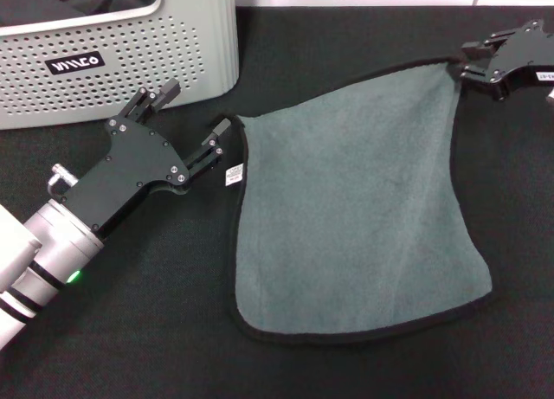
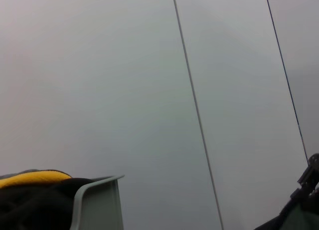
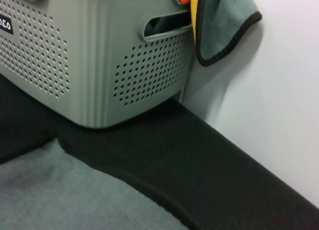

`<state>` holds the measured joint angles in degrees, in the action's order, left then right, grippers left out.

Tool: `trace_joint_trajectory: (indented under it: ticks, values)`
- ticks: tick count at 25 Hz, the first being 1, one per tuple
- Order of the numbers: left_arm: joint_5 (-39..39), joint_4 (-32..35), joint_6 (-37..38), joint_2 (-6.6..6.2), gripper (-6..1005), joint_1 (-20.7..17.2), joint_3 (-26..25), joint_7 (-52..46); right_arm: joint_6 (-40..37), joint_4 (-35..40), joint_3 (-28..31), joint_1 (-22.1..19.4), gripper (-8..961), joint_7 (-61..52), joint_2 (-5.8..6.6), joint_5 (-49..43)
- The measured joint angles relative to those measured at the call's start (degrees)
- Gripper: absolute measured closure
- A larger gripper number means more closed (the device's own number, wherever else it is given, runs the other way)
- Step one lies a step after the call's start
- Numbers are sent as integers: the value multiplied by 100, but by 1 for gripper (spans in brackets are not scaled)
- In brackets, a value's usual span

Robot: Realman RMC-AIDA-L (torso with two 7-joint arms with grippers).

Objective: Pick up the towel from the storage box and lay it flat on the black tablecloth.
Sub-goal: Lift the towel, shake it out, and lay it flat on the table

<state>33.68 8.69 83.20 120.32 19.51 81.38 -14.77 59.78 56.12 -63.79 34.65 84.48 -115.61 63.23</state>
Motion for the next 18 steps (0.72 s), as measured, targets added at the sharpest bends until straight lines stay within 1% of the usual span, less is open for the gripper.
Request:
trace_joint_trajectory:
  ticks: [6, 8, 11, 13, 16, 18]
  values:
    - [37, 0, 3, 0, 206, 9, 14, 0, 329, 465, -33, -86, 757, -173, -13, 14]
    - [46, 0, 4, 0, 207, 28, 80, -20, 484, 673, -73, -87, 792, -264, -7, -7]
    - [49, 33, 3, -11, 207, 108, 366, -243, 737, 967, -117, -75, 843, -328, -2, -82]
    - [50, 53, -5, -19, 208, 187, 541, -417, 1226, 1574, -186, 24, 878, -578, 2, -428]
    - [51, 33, -9, -24, 209, 352, 756, -578, 1613, 2079, -221, 168, 930, -782, 8, -703]
    - [51, 29, -9, -20, 210, 424, 875, -662, 1959, 2621, -226, 297, 947, -915, 16, -950]
